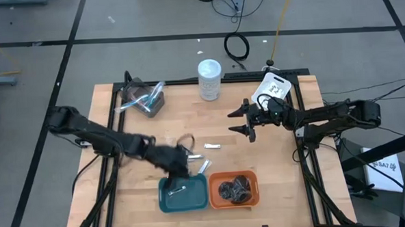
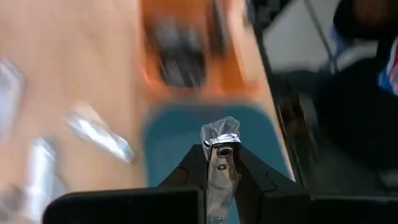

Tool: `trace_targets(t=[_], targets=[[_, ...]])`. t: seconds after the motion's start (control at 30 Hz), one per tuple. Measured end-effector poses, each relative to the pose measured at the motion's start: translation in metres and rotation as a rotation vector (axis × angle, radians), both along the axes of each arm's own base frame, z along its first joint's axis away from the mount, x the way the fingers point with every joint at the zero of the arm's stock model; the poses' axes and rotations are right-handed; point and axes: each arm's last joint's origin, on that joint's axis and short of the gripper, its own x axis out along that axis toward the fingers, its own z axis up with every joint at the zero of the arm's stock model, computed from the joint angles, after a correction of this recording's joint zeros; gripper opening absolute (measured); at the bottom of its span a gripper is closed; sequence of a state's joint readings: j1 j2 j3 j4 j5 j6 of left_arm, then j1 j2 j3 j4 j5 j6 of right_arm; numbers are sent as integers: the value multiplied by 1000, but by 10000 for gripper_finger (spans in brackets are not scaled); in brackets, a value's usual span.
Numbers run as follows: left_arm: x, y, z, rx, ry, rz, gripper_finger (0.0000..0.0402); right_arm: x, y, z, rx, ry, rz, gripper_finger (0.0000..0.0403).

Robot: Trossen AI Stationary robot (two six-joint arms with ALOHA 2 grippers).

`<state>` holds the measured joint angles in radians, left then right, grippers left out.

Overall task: Pick & Place Travel size toiletries
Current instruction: Put the silver nail cutter into the green bin

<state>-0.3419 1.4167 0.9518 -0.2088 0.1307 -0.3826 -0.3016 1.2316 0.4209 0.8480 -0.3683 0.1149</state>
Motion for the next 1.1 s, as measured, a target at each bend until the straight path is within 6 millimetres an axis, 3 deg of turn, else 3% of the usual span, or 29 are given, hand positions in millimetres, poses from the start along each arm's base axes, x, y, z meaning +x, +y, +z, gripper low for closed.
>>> trace_targets(t=[0.1, 0.23, 0.47, 0.83, 1.1], targets=[[2, -19, -19, -23, 87, -25, 29, 0, 0, 0, -2, 4, 0, 268], [8, -30, -42, -42, 187, 8, 37, 0, 0, -1, -1, 7, 0, 268], [12, -30, -60, -136, 330, 135, 124, 0, 1, -2, 2, 15, 2, 267], [13, -14, -40, -215, 286, 52, 181, 0, 2, -3, 5, 28, 6, 267], [-7, 0, 9, 211, -155, 60, 183, 9, 30, -19, -42, 160, -67, 267]])
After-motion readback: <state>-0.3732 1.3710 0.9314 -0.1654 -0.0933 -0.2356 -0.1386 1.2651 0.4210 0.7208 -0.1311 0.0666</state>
